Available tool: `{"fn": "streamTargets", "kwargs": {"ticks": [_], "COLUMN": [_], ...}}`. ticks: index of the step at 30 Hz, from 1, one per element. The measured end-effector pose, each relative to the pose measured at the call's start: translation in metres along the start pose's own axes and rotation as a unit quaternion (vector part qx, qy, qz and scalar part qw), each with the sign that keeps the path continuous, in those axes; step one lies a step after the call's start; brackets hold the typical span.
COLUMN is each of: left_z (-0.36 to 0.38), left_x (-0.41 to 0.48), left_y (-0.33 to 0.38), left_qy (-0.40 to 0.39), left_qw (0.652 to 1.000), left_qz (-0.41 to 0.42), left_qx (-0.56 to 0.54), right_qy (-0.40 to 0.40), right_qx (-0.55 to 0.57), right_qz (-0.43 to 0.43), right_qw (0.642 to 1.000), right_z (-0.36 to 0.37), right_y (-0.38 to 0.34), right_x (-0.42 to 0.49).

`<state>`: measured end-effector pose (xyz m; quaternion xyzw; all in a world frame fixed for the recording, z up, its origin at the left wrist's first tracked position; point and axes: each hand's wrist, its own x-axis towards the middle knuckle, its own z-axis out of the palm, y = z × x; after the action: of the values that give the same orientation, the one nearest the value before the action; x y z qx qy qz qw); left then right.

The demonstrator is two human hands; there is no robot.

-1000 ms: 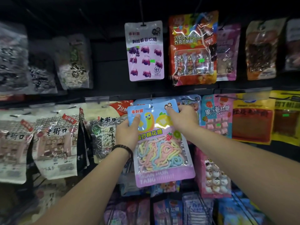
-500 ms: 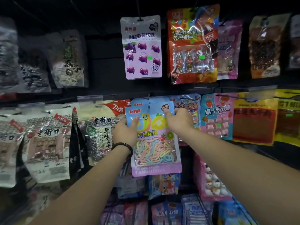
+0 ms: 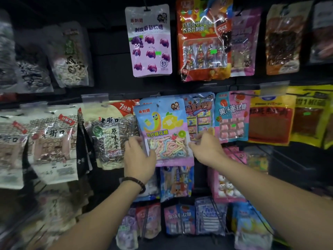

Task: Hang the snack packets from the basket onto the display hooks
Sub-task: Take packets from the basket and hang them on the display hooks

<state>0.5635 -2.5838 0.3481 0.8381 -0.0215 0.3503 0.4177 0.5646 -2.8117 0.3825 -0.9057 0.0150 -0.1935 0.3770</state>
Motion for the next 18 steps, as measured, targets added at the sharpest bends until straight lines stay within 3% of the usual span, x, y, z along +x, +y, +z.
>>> {"fn": "streamTargets", "kwargs": {"ticks": [3,6,11,15,18], "left_z": [0.001,0.004,0.020,0.040,0.058], "left_x": [-0.057,-0.120,-0.226,-0.300,-0.336], "left_y": [-0.011,-0.030,-0.089,-0.138,-0.170], "left_qy": [-0.093,-0.198,-0.306,-0.383,-0.455], "left_qw": [0.993,0.974,0.951,0.923,0.888], "left_qz": [0.077,0.103,0.036,-0.008,-0.044], "left_qx": [0.009,0.027,0.014,0.050,0.051], "right_qy": [-0.015,-0.039,-0.036,-0.102,-0.183], "right_qx": [0.023,0.043,0.083,0.114,0.133], "right_qz": [0.001,0.010,0.024,0.140,0.277], "right_qw": [1.000,0.998,0.996,0.978,0.934], "right_z": [0.013,0.032,0.071,0.128,0.192], "right_y": [0.034,0.073,0.139,0.211,0.289], "right_x": [-0.044,-0.090,-0.156,-0.207,-0.255]}}
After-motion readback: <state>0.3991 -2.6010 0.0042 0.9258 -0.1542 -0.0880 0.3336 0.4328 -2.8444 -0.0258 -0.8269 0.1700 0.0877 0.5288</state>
